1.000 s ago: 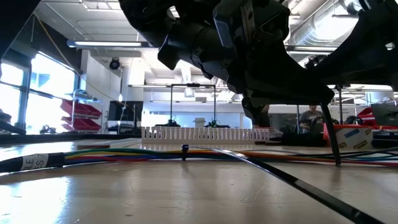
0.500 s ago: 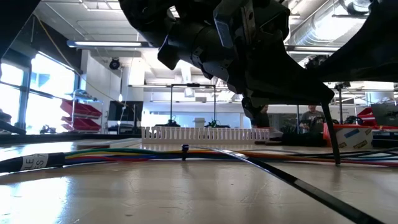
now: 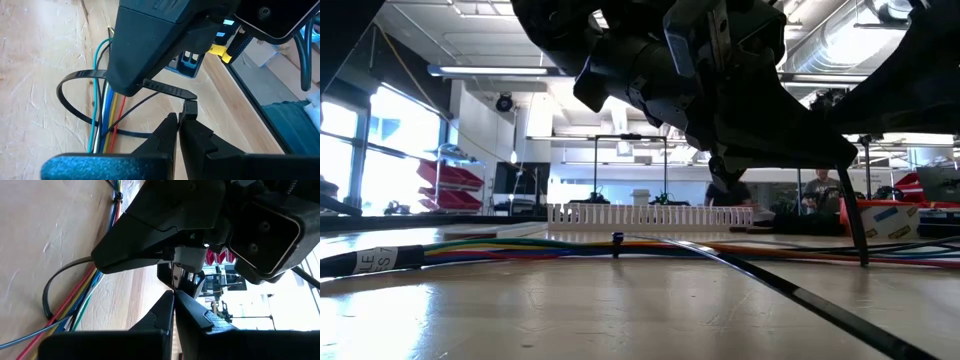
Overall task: Ziptie cables
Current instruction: Wrap the cable wires with the black zip tie
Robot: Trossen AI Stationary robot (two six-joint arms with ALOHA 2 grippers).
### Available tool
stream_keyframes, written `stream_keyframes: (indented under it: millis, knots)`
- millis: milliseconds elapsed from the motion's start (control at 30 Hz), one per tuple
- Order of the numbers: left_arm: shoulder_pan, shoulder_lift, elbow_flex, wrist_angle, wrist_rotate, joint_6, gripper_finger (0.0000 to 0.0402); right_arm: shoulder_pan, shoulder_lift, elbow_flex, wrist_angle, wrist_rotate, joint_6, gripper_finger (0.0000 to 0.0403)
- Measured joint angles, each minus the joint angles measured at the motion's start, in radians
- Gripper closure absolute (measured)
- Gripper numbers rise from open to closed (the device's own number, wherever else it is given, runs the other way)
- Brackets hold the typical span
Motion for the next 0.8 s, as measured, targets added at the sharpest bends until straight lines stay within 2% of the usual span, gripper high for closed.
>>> stream_keyframes:
  millis: [267, 500, 800]
  knots:
    - [0.0, 0.0, 0.0, 0.0, 0.0, 0.0, 0.0402, -0.026, 0.0, 0.0, 0.008, -0.041, 0.003, 0.0403]
    - [0.0, 0.0, 0.0, 0.0, 0.0, 0.0, 0.0402, -0.009, 0.0, 0.0, 0.015, 0.013, -0.009, 0.0403]
    - [0.0, 0.0, 0.0, 0.0, -0.002, 0.0, 0.0402, -0.02, 0.0, 0.0, 0.016, -0.034, -0.001, 0.0403]
